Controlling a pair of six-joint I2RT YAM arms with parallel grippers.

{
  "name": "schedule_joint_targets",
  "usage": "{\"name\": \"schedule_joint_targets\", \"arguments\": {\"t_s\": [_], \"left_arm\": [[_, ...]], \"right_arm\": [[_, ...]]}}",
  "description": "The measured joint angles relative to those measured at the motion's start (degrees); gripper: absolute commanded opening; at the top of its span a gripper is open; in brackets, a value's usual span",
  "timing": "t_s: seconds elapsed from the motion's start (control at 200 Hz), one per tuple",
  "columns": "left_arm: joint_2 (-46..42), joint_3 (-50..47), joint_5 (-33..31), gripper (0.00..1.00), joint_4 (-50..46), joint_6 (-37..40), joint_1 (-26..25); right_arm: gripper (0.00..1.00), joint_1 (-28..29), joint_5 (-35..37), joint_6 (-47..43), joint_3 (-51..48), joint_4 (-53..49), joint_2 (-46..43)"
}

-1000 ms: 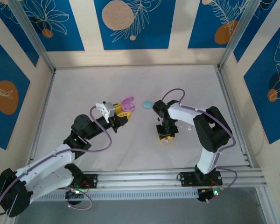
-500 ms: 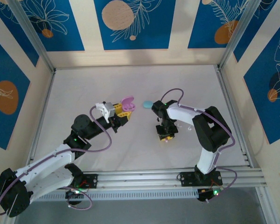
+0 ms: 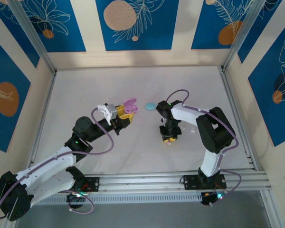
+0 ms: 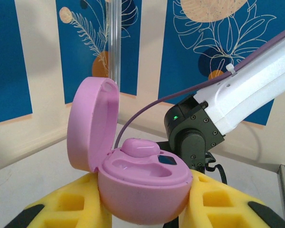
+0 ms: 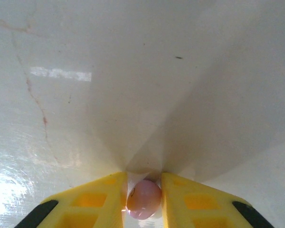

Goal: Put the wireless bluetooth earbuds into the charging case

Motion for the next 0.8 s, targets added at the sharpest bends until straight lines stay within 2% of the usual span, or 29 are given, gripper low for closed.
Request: {"name": "schedule_joint_targets", "arguments": {"t_s": [0.47,0.62,0.8], "left_arm": [[0.6,0.0,0.0,0.22,0.0,0.0,0.0],[1.2,0.0,0.0,0.22,0.3,0.2,0.0],[4.2,-0.5,-0.2,0.21,2.4,2.3,0.0]], "right_arm": [[0.18,-0.1,-0.8,0.9,0.0,-0.2,-1.4],[0.18,-0.9,-5.0,1.1,0.0,0.0,-8.2],[0.18,-4.3,-14.8,2.0,2.5,0.9,-19.4]]}}
